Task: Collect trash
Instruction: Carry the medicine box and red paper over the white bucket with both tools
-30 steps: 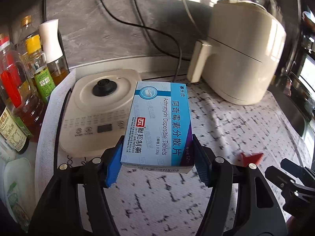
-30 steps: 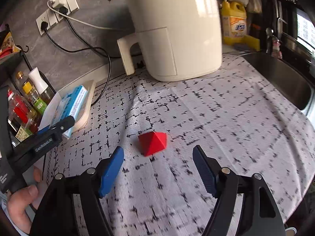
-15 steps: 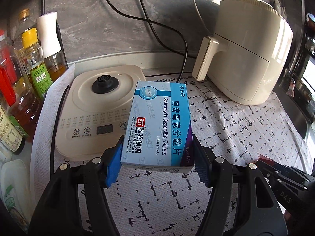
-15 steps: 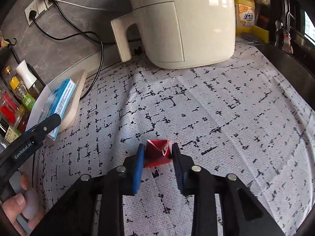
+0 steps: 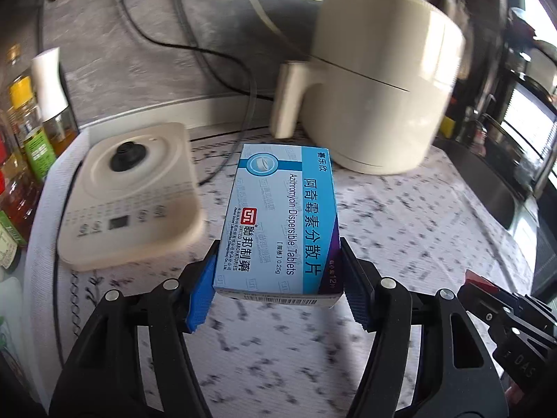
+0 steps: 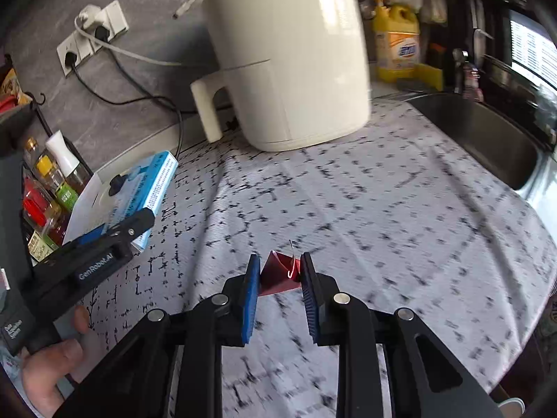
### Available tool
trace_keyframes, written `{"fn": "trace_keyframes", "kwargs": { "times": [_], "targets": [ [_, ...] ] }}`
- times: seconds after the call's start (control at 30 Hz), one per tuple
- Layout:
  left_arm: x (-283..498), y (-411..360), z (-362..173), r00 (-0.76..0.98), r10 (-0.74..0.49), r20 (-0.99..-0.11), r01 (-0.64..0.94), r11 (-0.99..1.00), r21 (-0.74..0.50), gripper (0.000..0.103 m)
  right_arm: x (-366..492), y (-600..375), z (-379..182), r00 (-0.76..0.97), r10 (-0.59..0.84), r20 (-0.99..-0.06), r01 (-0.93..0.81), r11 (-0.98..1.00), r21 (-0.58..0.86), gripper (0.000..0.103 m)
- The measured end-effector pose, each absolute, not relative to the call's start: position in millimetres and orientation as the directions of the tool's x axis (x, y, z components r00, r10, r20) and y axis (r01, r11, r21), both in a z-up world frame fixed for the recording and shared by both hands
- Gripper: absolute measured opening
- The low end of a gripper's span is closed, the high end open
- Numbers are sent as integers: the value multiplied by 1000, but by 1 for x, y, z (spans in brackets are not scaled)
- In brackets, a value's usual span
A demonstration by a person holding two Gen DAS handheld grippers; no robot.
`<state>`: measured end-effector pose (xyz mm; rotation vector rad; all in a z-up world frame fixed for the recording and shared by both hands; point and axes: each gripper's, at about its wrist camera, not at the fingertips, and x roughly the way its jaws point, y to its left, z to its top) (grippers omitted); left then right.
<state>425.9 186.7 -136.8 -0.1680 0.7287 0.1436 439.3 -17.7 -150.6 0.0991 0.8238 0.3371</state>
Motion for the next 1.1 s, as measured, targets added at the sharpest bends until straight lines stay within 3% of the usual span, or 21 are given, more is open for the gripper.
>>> {"fn": "trace_keyframes", "kwargs": {
  "times": [0.63,1.1],
  "targets": [
    [386,15,-113,754,-114,-647,54,992,-113,64,353,-191,-120,721,172,-671,-34,976,214,24],
    [345,-127,-138,667,-283,-689,285,952,-114,64,277,-334,-141,699,-13,-715,229,951,207,25]
  ]
}}
